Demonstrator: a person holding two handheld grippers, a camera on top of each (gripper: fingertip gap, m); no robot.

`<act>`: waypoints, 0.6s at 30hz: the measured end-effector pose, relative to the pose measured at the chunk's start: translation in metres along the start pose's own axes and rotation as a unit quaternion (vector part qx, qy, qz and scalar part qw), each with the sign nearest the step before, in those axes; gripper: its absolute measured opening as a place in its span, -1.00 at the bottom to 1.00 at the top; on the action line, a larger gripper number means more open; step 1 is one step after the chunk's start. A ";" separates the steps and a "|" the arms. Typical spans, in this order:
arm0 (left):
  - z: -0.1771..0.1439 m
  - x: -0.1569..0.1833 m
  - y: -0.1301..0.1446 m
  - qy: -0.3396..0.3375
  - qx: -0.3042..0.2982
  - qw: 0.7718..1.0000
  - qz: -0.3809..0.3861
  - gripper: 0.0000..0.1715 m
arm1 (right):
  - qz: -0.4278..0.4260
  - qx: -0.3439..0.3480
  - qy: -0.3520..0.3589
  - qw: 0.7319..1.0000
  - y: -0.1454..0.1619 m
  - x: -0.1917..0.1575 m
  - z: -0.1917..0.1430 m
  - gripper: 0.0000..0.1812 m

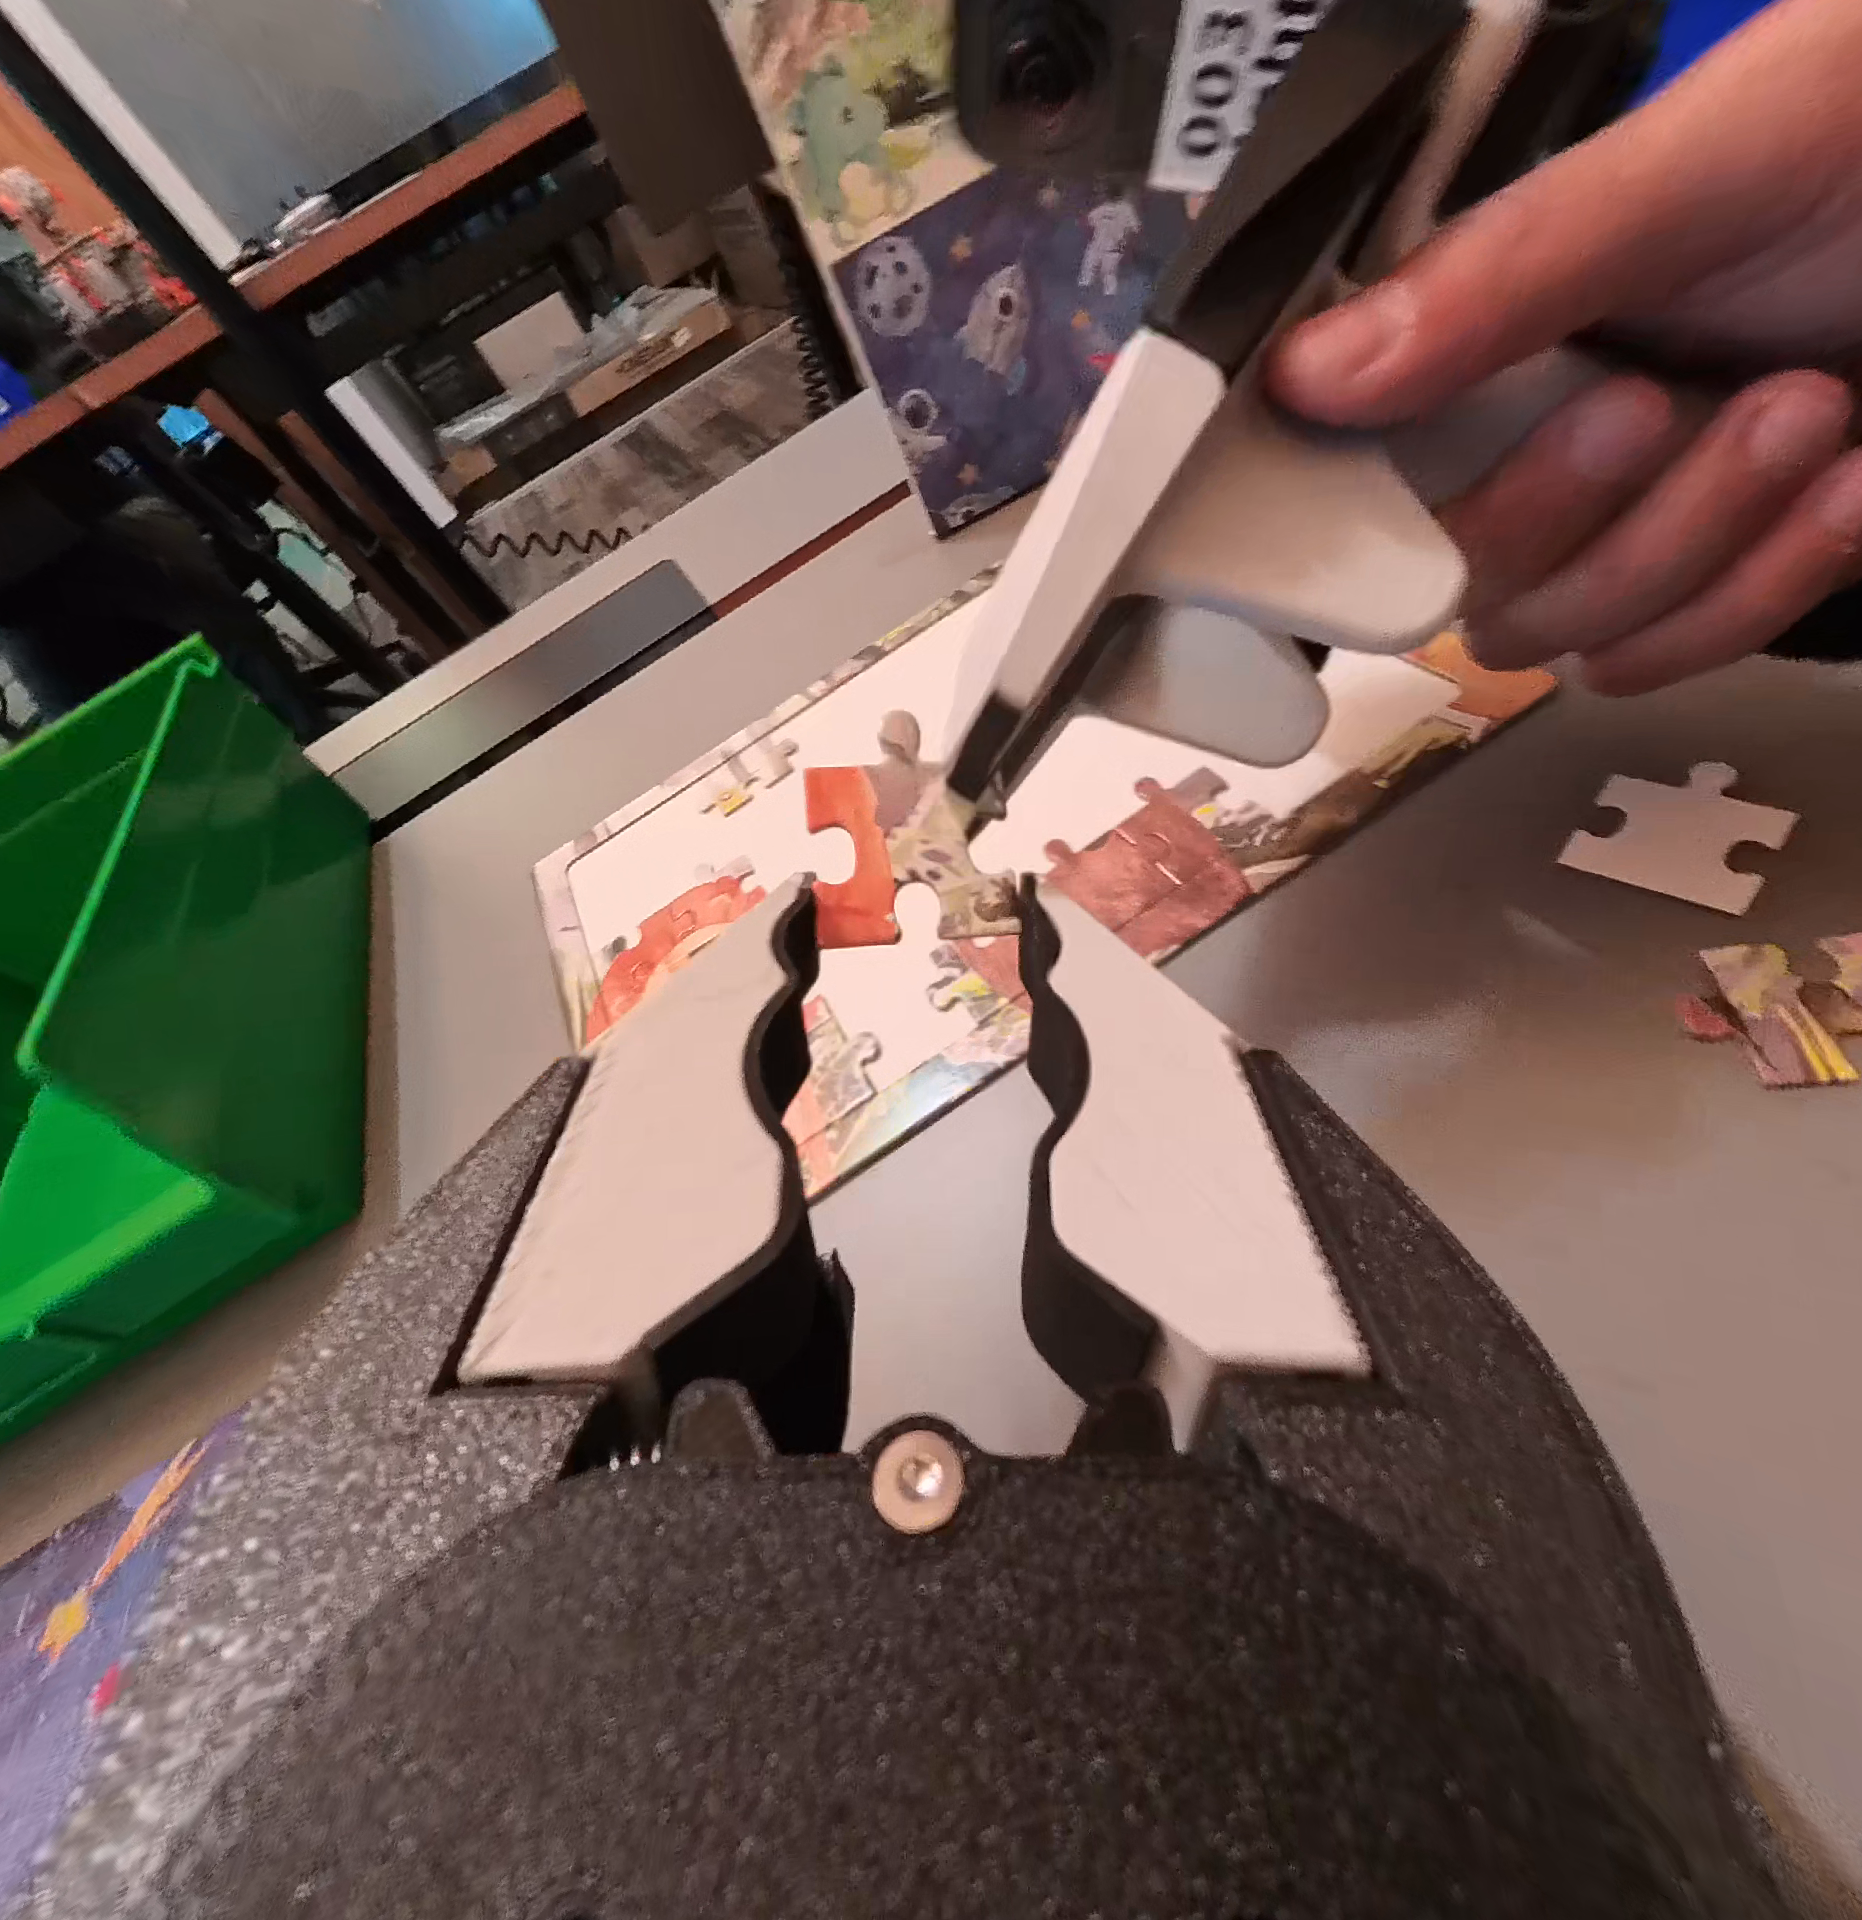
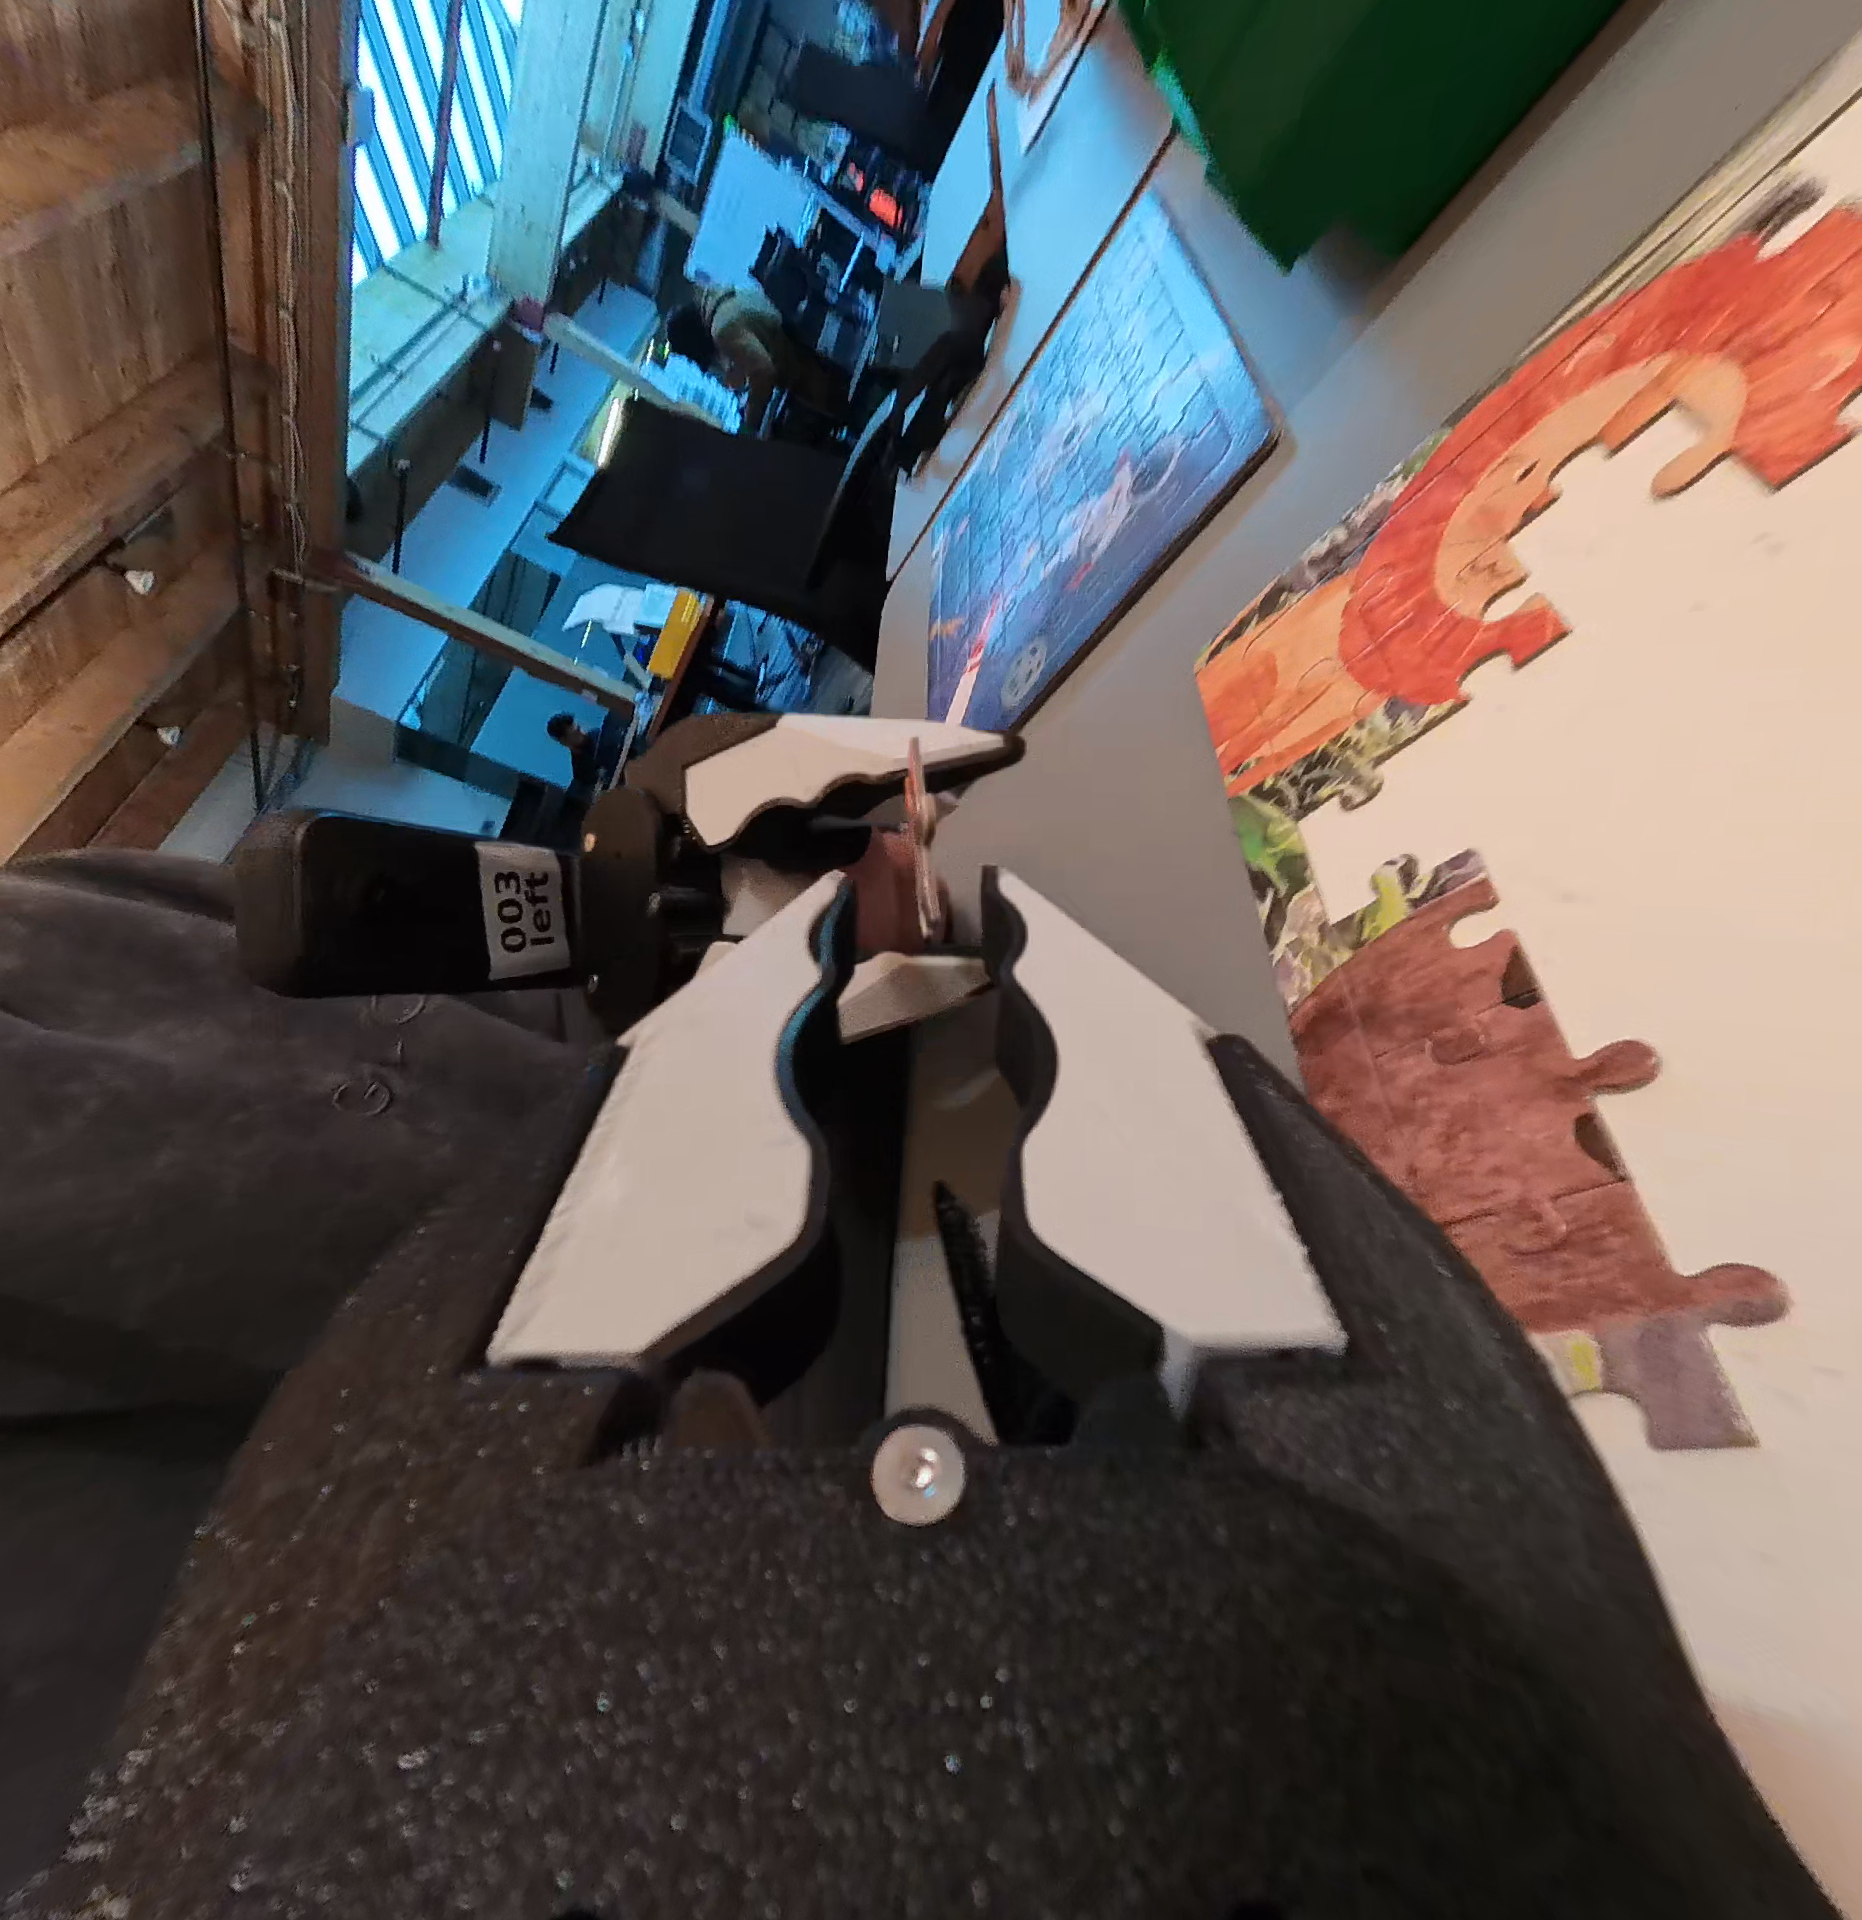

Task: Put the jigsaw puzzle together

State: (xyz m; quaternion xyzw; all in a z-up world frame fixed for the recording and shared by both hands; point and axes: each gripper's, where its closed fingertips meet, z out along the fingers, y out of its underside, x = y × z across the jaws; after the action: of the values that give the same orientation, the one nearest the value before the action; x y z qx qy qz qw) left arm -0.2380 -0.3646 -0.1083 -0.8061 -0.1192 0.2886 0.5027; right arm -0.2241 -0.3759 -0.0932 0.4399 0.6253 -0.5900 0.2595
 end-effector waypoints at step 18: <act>0.000 -0.011 0.007 0.000 -0.014 0.999 -0.048 -0.56 | -0.033 0.048 0.005 0.998 -0.018 0.000 0.001 -0.97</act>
State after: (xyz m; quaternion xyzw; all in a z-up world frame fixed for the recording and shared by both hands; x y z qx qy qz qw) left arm -0.2475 -0.3727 -0.1110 -0.8061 -0.1621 0.2628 0.5048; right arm -0.2395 -0.3756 -0.0839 0.4342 0.6119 -0.6251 0.2152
